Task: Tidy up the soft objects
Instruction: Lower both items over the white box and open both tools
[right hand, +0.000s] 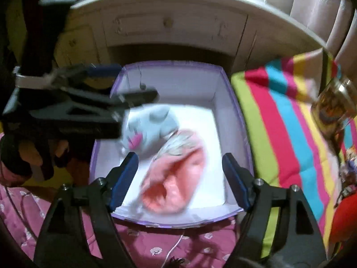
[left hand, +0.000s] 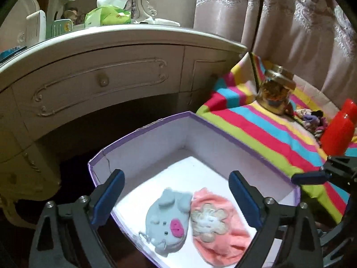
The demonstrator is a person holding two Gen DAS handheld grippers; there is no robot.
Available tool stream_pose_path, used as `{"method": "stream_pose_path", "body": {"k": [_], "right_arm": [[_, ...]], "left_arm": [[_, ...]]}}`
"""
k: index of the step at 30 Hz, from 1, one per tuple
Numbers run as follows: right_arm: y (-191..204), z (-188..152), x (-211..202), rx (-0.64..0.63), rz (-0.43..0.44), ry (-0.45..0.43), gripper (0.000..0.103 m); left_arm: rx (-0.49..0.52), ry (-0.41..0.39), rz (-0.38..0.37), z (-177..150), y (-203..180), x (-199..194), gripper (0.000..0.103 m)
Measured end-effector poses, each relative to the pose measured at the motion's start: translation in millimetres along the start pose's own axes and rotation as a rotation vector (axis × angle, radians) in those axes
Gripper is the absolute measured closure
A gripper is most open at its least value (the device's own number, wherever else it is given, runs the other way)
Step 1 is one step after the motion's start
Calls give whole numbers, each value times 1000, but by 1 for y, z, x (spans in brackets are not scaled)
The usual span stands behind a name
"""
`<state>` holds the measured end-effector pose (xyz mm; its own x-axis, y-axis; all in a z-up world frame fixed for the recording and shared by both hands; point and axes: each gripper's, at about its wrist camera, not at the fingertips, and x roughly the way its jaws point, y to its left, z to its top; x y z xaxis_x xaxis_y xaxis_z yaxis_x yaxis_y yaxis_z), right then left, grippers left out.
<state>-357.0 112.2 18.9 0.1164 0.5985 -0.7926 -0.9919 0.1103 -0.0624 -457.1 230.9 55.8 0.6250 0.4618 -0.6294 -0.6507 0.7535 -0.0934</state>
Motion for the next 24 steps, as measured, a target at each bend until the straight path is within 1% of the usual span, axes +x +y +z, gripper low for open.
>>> {"method": "stream_pose_path", "body": {"k": [1,3,4,6,7,9,12,14,15,16,17,18,19,21,23,24], "right_arm": [[-5,-3,9,18,15,28,23],[-13,-10,25,51,8,86,23],[-20,-15,37,68,-11,139,23],[-25,-24,53,102,-54,225,23],[-32,-31,58,132,-69,265,23],[-37,-39,54,155,-40,248,23],[-38,-49,46,185,-95,279,23],[-40,-59,39,194,-88,267,23],[-41,-60,32,200,-90,250,23],[-41,-60,21,201,-91,214,23],[-43,-59,8,204,-80,167,23],[-45,-57,-4,211,-72,118,23],[-52,-57,-25,236,-68,34,23],[-72,-62,-62,309,-72,-111,23],[-97,-77,-93,401,-95,-230,23],[-111,-88,-107,452,-113,-274,21]], "left_arm": [[-1,-9,-5,-2,1,6,2],[5,-21,7,-7,3,22,2],[9,4,15,-10,4,35,2],[6,62,-4,-12,4,56,2],[3,77,-10,-12,4,60,2],[-18,106,-41,-9,3,68,2],[-16,131,-95,-6,-10,75,2],[57,147,-85,-6,-26,76,2],[104,152,-68,-6,-35,74,2],[156,150,-27,-8,-43,69,2],[182,137,5,-7,-47,61,2],[196,116,20,-4,-50,51,2],[207,74,17,3,-55,35,2],[209,21,-28,19,-65,16,2],[206,-17,-118,43,-83,2,0],[202,-17,-159,53,-94,3,0]]}}
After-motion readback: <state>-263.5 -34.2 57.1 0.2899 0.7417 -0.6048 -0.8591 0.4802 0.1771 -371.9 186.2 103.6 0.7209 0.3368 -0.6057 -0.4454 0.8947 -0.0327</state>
